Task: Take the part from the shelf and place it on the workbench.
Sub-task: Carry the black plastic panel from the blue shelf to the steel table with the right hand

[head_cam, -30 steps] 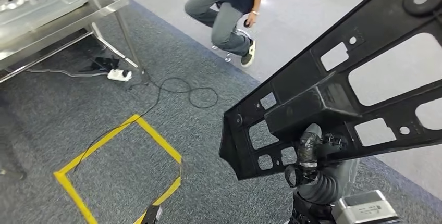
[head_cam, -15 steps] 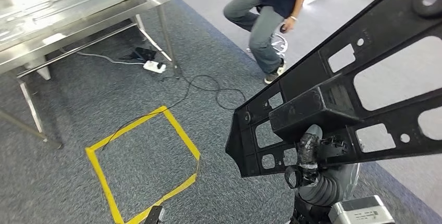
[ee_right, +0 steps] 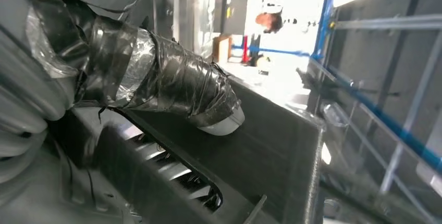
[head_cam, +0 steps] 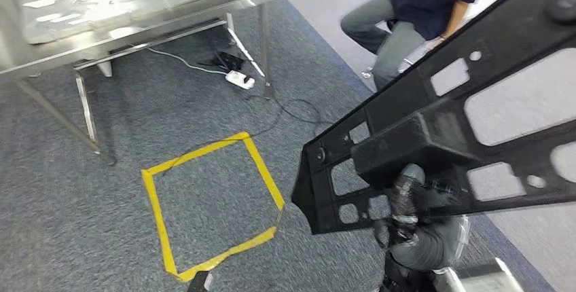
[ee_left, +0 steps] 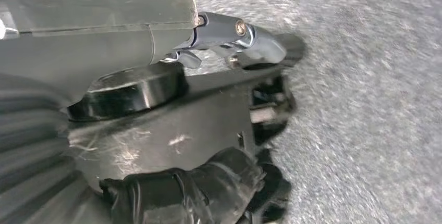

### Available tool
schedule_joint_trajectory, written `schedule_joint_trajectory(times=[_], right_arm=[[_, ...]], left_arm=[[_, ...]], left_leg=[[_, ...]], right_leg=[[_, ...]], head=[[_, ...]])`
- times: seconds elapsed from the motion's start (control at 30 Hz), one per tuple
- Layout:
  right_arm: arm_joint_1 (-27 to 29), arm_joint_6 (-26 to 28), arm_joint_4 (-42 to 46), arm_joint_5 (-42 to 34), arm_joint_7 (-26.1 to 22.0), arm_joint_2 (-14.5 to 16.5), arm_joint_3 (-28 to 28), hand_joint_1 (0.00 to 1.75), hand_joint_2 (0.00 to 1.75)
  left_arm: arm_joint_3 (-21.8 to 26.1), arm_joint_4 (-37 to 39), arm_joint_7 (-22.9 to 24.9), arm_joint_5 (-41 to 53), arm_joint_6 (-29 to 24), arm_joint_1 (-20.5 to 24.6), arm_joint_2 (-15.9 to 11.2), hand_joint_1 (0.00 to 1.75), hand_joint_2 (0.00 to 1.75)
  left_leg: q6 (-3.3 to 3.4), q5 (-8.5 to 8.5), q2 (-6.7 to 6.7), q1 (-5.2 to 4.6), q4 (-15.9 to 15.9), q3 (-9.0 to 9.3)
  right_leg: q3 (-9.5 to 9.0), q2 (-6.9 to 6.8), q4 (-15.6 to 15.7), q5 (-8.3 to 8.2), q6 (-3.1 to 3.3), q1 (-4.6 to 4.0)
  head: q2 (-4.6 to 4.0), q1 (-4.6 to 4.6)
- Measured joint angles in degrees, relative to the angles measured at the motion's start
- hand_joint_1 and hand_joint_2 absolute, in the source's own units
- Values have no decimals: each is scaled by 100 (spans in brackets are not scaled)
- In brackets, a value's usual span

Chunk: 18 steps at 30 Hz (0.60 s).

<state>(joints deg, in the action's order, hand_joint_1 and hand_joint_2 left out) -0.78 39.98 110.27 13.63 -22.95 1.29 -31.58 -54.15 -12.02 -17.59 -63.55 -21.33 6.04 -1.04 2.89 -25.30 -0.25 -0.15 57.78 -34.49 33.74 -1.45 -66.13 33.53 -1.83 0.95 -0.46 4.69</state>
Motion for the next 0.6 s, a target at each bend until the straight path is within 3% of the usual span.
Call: schedule_joint_trajectory(times=[0.07, 0.13, 0.17, 0.2, 0.27, 0.33, 0.4, 0.43, 0.5, 0.57, 0.6], right_arm=[[14, 0, -2, -85, -42, 0, 0, 175, 175], [24, 0, -3, -152, -57, 0, 0, 175, 175], [23, 0, -3, -179, -63, 0, 0, 175, 175], [21, 0, -3, -200, -71, 0, 0, 175, 175], [15, 0, -5, -227, -103, 1, 0, 175, 175], [9, 0, -9, -236, -133, 4, -1, 175, 175], [3, -1, -13, -236, -140, 13, -2, 175, 175], [-4, -2, -15, -235, -140, 20, -2, 175, 175], [-15, -5, -19, -233, -142, 34, -2, 175, 175], [-15, -7, -26, -228, -143, 42, -2, 175, 175], [-13, -7, -31, -224, -140, 43, -2, 175, 175]], left_arm=[[0, 0, 83, -7, -39, 9, 1, 0, 175], [0, 0, 95, -31, -65, 4, -5, 0, 175], [0, 0, 84, -46, -72, 0, -9, 0, 175], [0, 0, 66, -58, -73, -1, -13, 0, 175], [1, 0, 23, -66, -64, 3, -14, 0, 175], [1, 0, -23, -64, -37, 7, -15, 0, 175], [1, 0, -51, -62, -9, -1, -17, 0, 175], [1, 0, -55, -61, -1, -8, -18, 0, 175], [1, 0, -61, -59, 6, -6, -20, 0, 175], [1, 0, -65, -54, 10, 12, -21, 0, 175], [1, 0, -70, -47, 14, 19, -22, 0, 175]], left_leg=[[22, -5, -111, -4, 5, -2], [22, -14, -257, -5, 20, 1], [16, -23, -342, -2, 34, 5], [2, -35, -430, 3, 55, 9], [-44, -72, -585, 11, 114, -9], [-110, -84, -704, 18, 143, -55], [-181, -68, -800, 34, 127, -93], [-209, -84, -756, 35, 150, -111], [-257, -279, -462, 23, 491, -281], [-292, -613, -149, 21, 1206, -635], [-303, -720, -96, 27, 1520, -796]], right_leg=[[381, 106, -670, 244, -4, 0], [608, 130, -940, 193, -3, 3], [589, 140, -789, 17, 2, 9], [472, 174, -448, -231, 8, 17], [174, 410, 298, -578, 16, 44], [43, 573, 601, -640, 35, 49], [23, 477, 629, -655, 96, 35], [6, 415, 648, -665, 133, 34], [-31, 261, 692, -672, 205, 37], [-52, 86, 702, -651, 252, 10], [-57, -2, 701, -639, 263, -2]], head=[[1, -21], [1, -21], [1, -21], [1, -21], [0, -21], [0, -20], [0, -19], [0, -18], [0, 7], [-1, 29], [0, 30]])
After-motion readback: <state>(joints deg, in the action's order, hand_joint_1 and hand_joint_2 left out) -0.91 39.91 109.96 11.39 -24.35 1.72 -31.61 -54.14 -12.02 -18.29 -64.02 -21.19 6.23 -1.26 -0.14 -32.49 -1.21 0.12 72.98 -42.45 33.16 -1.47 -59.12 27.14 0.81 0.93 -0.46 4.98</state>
